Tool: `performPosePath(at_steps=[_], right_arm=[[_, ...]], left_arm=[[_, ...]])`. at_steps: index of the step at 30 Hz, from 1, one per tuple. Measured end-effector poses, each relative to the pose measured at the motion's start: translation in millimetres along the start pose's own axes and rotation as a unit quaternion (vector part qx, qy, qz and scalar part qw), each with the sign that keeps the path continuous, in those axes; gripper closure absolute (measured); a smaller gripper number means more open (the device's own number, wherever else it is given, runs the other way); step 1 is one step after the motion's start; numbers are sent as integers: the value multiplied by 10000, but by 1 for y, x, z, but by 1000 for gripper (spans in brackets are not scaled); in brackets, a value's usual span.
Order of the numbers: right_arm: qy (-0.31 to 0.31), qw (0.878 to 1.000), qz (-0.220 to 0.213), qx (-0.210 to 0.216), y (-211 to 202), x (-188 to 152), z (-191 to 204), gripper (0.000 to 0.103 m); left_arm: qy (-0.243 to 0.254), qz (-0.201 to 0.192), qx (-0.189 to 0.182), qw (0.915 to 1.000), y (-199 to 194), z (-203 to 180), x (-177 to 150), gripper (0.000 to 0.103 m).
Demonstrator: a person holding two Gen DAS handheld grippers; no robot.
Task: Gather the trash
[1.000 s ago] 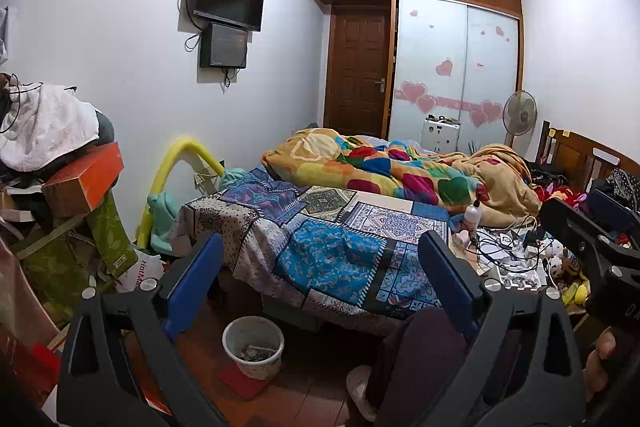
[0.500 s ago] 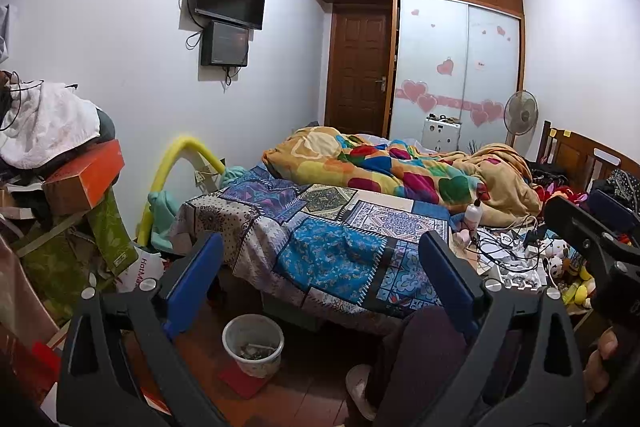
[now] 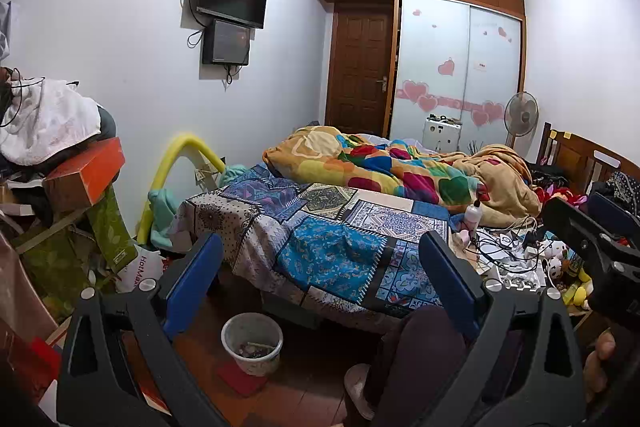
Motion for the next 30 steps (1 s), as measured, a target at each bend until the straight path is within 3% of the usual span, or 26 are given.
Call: performPosePath(at_steps=[30], right_arm=[[36,9999,-25,-122,-2,2,8,0]], left_arm=[[-29,-80,-68,9999,-5,-11,0,3]])
Point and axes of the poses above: each gripper's, at about its wrist camera, not at the fingertips, and y roughly the way its jaws point, z to its left, x to its top, the point moved 4 cm from there along y, roughly the way its jaws point, and after that the axes turned 9 degrees about -z, right-handed, at the moved point
